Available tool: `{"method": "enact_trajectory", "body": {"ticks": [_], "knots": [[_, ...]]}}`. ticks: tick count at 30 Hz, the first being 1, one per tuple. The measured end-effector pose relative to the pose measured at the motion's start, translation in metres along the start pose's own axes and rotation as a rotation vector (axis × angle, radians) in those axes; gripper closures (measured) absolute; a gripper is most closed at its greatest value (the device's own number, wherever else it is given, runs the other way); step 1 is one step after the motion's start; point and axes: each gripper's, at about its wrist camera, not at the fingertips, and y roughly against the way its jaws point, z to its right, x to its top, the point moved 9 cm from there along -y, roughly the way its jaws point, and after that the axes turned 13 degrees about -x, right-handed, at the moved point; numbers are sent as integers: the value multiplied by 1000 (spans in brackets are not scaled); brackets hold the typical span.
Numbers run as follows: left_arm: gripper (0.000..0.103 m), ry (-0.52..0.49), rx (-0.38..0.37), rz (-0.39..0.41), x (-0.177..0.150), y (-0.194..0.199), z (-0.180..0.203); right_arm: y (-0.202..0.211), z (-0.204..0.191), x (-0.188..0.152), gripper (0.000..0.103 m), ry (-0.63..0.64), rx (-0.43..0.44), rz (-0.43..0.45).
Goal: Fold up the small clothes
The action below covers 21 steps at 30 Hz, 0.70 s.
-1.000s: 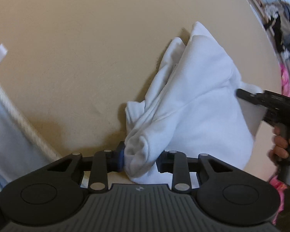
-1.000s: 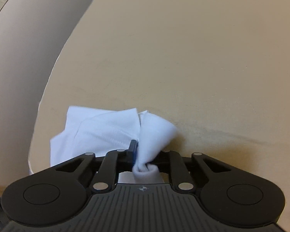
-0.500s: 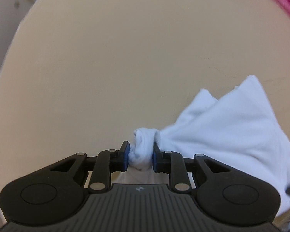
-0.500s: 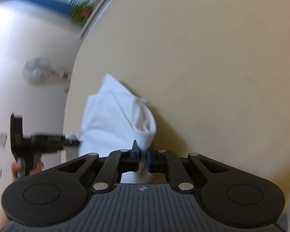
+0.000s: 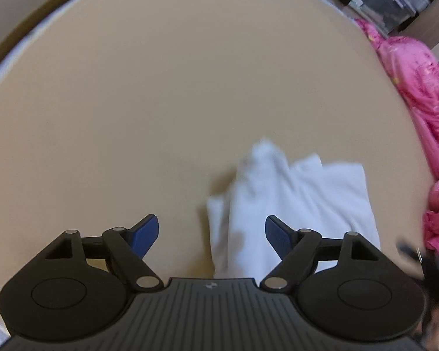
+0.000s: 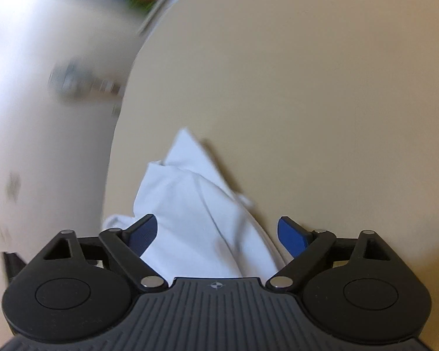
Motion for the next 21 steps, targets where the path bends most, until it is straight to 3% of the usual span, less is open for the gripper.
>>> {"method": "enact_trajectory", "body": {"ticks": [3, 5, 7, 8, 9, 10, 12, 18, 20, 21], "knots": [[19, 8, -30, -38, -11, -33, -2, -45, -28, 9, 11, 125, -57, -77], [19, 30, -47, -51, -9, -57, -6, -57, -45, 8, 13, 172, -54, -71], [18, 89, -81, -30, 4, -79, -11, -65, -57, 5, 38, 215, -74, -53], [28, 114, -93, 5, 11, -86, -12, -68, -62, 2, 63, 231, -61, -60], [47, 120, -111, 32, 16, -87, -8, -64, -64, -1, 66, 231, -55, -33], [66, 143, -147, 17, 16, -90, -2, -57, -67, -2, 68, 248, -51, 8], [72, 115, -150, 34, 15, -81, 8, -36, -72, -12, 70, 278, -32, 103], [73, -86, -299, 18, 36, -51, 73, 58, -30, -29, 71, -36, 43, 280], [67, -189, -302, 2, 47, -66, 105, 62, -11, -29, 69, -118, 5, 344], [64, -226, -252, -11, 53, -86, 114, 51, 1, -24, 65, -134, -54, 338]]}}
